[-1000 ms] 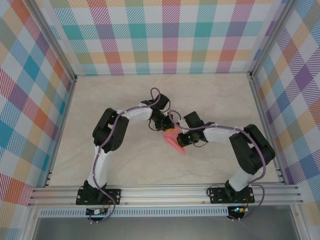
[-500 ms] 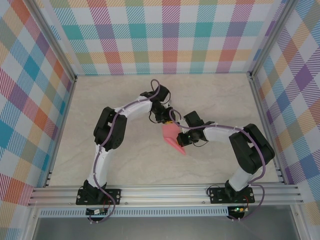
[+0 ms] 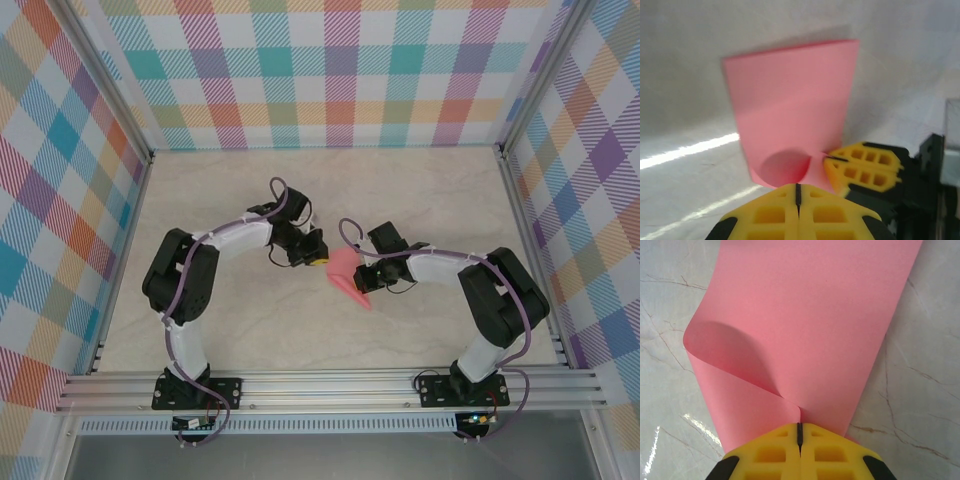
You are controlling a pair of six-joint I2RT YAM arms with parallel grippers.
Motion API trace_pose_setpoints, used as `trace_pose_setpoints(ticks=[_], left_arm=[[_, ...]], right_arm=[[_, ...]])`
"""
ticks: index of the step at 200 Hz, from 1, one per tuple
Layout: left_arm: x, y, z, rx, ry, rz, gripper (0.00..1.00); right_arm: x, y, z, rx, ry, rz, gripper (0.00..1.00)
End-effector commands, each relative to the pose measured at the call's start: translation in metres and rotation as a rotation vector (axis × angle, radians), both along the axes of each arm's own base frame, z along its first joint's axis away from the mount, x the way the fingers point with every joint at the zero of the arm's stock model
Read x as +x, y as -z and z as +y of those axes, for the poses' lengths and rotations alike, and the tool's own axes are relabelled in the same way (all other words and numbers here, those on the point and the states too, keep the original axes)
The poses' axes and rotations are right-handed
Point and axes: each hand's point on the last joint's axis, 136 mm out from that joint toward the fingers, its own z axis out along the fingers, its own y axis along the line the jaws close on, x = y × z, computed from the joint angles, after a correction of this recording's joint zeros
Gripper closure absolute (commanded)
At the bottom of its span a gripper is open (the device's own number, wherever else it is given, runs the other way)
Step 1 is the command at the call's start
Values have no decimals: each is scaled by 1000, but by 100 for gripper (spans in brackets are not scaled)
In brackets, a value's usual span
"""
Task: Fold a paper plane with a square sheet of paper (fold left side to right side)
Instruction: Third fold the triangle at the center of the table.
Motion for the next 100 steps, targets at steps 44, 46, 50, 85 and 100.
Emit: trace_pose_setpoints(ticks=[44,46,50,85,100], left_arm=[[-25,8,-53,-48,87,3,95],[-25,9,-53,-47,87,5,95],[-25,11,-53,-44,86,9,95],[-27,25,-52,-12,88,30,95],[-29,30,-50,1,89,35,95]], right_arm=[[-18,23,-14,-78,0,109,100],[-18,22,-14,-78,-1,107,100],[-18,23,-14,-78,0,108,100],[-18,23,-15,-80,-1,109,100],[-18,23,-14,-80,-2,110,100]])
